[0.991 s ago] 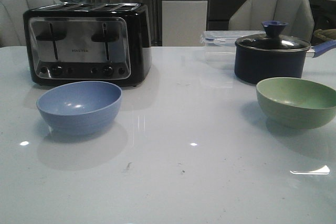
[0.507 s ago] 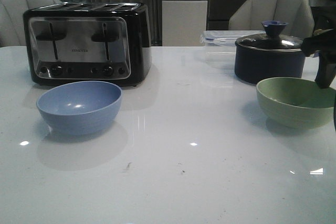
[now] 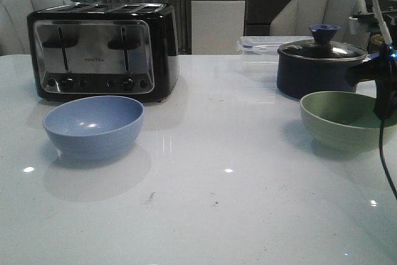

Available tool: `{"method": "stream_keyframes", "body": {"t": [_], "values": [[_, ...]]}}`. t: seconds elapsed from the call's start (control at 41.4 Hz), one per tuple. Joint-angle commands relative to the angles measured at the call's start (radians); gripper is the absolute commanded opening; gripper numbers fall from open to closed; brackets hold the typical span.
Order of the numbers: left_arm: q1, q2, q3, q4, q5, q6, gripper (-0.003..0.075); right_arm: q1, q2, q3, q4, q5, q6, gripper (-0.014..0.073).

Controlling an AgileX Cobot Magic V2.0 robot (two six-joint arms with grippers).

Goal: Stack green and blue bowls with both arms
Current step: 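Grasp the pale green bowl with the right gripper and slide it to table center, then open the right gripper and raise it away from the green bowl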

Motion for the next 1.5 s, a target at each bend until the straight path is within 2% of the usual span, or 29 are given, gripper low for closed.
{"method": "stream_keyframes", "body": {"t": [0.0, 0.048, 0.242, 0.483, 0.773, 0.942, 1.015, 1.087, 1.136, 1.208, 1.353, 1.474], "values": [[-0.005, 0.008, -0.035, -0.002, -0.081, -0.001, 0.0435, -0.004, -0.058, -0.035, -0.024, -0.012, -0.002, 0.0090], [-0.005, 0.008, -0.035, -0.002, -0.081, -0.001, 0.0435, -0.002, -0.068, -0.035, -0.024, -0.010, -0.002, 0.0048], [-0.005, 0.008, -0.035, -0.002, -0.081, -0.001, 0.0435, 0.038, -0.160, -0.035, -0.023, 0.004, -0.003, 0.0057], [-0.005, 0.008, -0.035, -0.002, -0.081, -0.001, 0.0435, 0.219, -0.258, -0.035, 0.016, 0.021, -0.003, 0.0057], [-0.005, 0.008, -0.035, -0.002, -0.081, -0.001, 0.0435, 0.418, -0.150, -0.033, 0.128, -0.021, -0.003, 0.0057], [-0.005, 0.008, -0.035, -0.002, -0.081, -0.001, 0.0435, 0.439, -0.073, -0.033, 0.166, -0.078, -0.003, 0.0062], [-0.005, 0.008, -0.035, -0.002, -0.081, -0.001, 0.0435, 0.439, -0.053, -0.033, 0.165, -0.083, -0.003, 0.0119], [-0.005, 0.008, -0.035, -0.002, -0.083, -0.001, 0.0435, 0.438, -0.048, -0.033, 0.163, -0.087, -0.003, 0.0250], [-0.005, 0.008, -0.035, -0.002, -0.083, -0.001, 0.0435, 0.438, -0.055, -0.033, 0.162, -0.095, -0.003, 0.0370], [-0.005, 0.008, -0.035, -0.002, -0.085, -0.001, 0.0435, 0.438, -0.083, -0.033, 0.145, -0.111, -0.007, 0.0468], [-0.005, 0.008, -0.035, -0.016, -0.086, -0.001, 0.0435, 0.446, -0.200, -0.005, 0.145, -0.119, -0.066, 0.0486], [-0.005, 0.017, -0.035, -0.022, -0.074, -0.001, 0.0435, 0.468, -0.354, 0.081, 0.145, -0.124, -0.112, 0.0486]]}}
